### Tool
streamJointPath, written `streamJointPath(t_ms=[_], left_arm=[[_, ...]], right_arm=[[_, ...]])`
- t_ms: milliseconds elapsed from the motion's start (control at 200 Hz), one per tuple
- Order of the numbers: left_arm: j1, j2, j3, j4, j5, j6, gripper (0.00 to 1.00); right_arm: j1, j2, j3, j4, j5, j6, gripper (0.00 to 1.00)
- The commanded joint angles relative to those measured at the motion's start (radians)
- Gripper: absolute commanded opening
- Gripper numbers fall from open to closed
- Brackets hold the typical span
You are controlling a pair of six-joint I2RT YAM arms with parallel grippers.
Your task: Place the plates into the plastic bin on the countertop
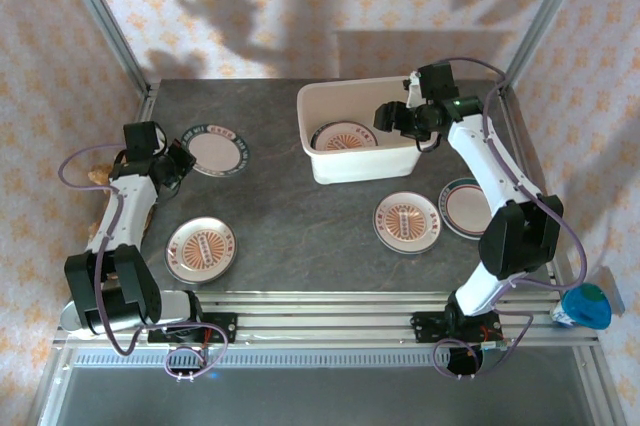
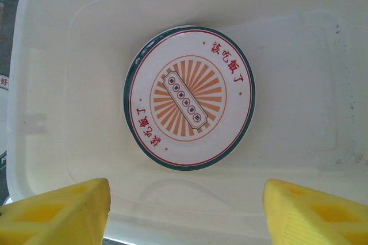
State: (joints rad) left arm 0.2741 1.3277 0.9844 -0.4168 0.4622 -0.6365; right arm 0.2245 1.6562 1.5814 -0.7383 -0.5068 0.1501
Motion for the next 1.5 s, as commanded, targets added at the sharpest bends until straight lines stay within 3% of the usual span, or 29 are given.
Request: streamJointPath(t_ms=[0,400,801,1126,1496], left_arm=[[-0.013,-0.041,0.060,0.011,0.051,-0.026,0.00],[-0.115,-0.002,0.276,0.084,0.126,-0.106,0.00],[-0.289,0.102,0.416,0.238,0.214,-0.204,0.00],[-0.447,0.194,0.492,0.296,0.219,-0.232,0.00],[-0.513,0.252,0.550,0.322,0.228,-0.244,0.00]], right_arm=[[0.004,-0.037,-0.011,0.032,-0.029,0.028,0.70],[0.004,-0.020,0.042,0.067,-0.113,0.063,0.69],[0.003,-0.006,0.115,0.193,-0.366,0.096,0.66],[0.002,-0.008,0.072,0.305,-0.415,0.151,0.62],[0.001,-0.008,0.003,0.414,-0.411,0.231,0.53]])
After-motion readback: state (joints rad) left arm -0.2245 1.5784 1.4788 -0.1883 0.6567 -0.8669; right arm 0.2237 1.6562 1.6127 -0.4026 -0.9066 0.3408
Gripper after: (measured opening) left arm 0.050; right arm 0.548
